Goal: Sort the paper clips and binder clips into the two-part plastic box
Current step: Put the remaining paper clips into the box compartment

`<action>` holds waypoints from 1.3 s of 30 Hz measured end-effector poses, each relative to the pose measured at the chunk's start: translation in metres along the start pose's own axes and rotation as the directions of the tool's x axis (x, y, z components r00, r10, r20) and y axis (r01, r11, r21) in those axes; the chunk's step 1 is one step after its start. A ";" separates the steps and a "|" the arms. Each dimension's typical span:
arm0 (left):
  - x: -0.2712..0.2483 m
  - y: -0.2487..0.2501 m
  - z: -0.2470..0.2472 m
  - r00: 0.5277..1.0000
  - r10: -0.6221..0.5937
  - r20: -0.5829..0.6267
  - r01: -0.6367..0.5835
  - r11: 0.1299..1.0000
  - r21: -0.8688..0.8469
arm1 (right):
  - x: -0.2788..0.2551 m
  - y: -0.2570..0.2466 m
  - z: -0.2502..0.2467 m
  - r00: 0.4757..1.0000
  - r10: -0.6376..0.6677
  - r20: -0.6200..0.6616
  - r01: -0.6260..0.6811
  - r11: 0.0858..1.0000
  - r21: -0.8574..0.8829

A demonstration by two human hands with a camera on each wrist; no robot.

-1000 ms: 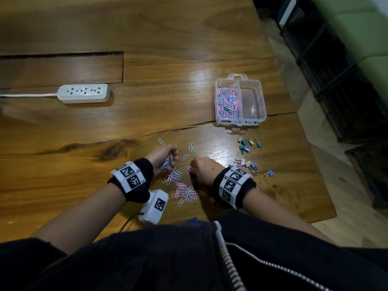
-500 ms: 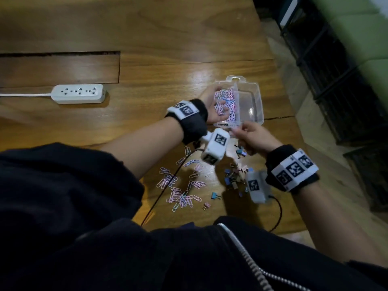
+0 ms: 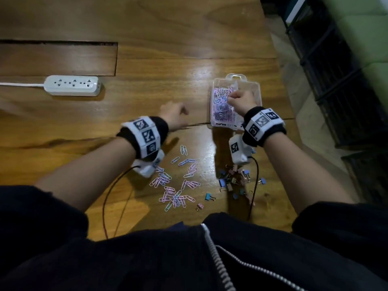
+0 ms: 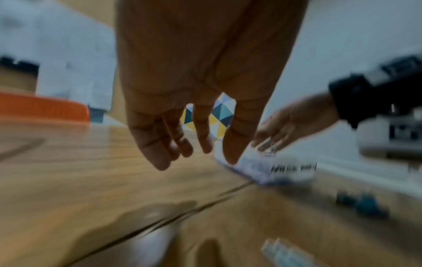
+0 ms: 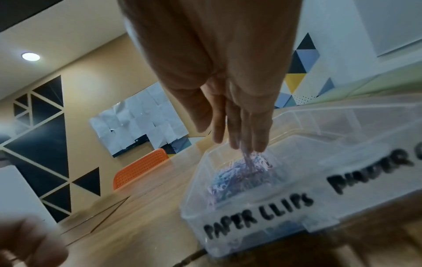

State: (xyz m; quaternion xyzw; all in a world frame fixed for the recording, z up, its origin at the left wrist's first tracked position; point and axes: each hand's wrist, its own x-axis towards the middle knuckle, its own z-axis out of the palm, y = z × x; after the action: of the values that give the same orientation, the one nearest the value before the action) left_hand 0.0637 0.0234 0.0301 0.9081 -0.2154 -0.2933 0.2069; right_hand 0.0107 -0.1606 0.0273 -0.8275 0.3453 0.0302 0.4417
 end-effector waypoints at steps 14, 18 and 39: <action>-0.069 -0.076 0.068 0.997 0.074 0.019 -0.075 0.918 0.389 | -0.102 0.038 0.089 0.827 -0.243 0.506 0.458 0.814 -0.358; -0.094 -0.076 0.072 0.976 0.185 0.115 -0.213 0.922 0.323 | -0.115 0.051 0.107 0.724 -0.261 0.639 0.605 0.686 -0.404; -0.114 -0.071 0.085 0.995 0.101 0.019 -0.101 0.938 0.331 | -0.178 0.092 0.060 0.942 -0.245 0.229 0.334 0.751 -0.570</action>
State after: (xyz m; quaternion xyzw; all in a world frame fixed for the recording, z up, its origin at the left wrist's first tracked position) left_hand -0.0534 0.1192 -0.0181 0.9175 -0.3082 -0.2428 0.0660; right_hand -0.1647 -0.0524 -0.0115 -0.9636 0.1531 0.1272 0.1786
